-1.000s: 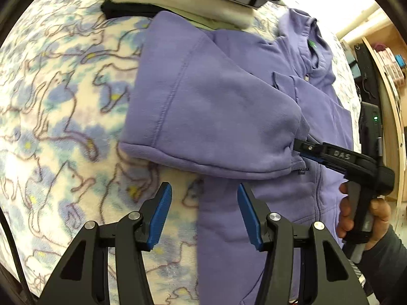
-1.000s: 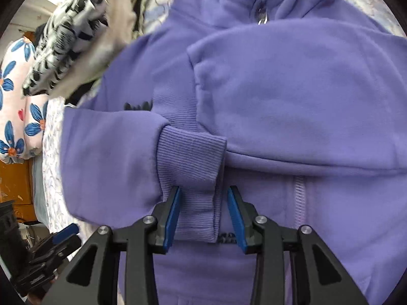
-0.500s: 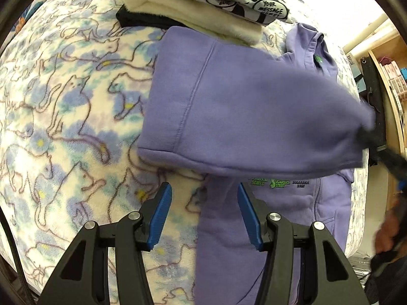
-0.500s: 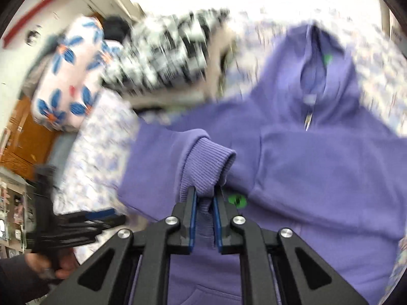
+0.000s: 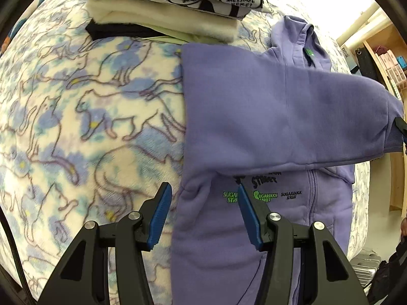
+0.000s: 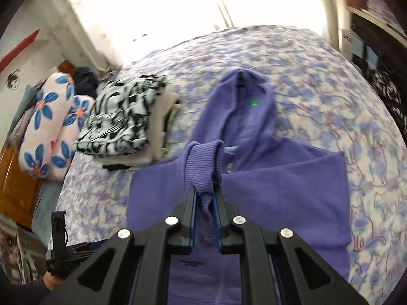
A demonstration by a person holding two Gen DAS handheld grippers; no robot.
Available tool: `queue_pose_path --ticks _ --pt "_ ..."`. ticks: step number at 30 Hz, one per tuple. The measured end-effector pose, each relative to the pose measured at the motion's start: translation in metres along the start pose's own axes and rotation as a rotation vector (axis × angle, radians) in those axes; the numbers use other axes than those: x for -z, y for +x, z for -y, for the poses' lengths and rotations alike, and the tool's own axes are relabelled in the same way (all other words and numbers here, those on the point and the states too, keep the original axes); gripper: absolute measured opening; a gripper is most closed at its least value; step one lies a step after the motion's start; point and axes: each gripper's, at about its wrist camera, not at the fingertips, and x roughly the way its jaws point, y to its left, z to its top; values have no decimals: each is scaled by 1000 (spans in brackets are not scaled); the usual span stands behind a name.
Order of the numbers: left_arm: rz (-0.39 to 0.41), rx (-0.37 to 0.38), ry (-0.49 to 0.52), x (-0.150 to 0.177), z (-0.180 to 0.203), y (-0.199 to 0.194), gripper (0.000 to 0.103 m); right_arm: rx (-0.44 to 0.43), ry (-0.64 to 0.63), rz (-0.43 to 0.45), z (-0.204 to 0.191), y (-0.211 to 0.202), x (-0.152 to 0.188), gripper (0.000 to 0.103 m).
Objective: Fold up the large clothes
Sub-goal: 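Grasp the folded cuff with the right gripper and pull it toward the hem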
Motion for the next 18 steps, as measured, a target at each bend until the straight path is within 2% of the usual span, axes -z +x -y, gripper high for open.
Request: queue_pose_path --ticks 6,10,16,18 --pt "-16 -5 13 -11 14 21 52 31 37 -17 21 12 5 11" --pt "-59 -11 37 -9 24 38 52 36 61 -44 30 20 11 11" --pt "-52 -125 95 -8 33 56 52 43 69 -70 38 26 20 11" --pt "-48 -166 85 -12 31 60 48 47 76 -77 41 27 22 11"
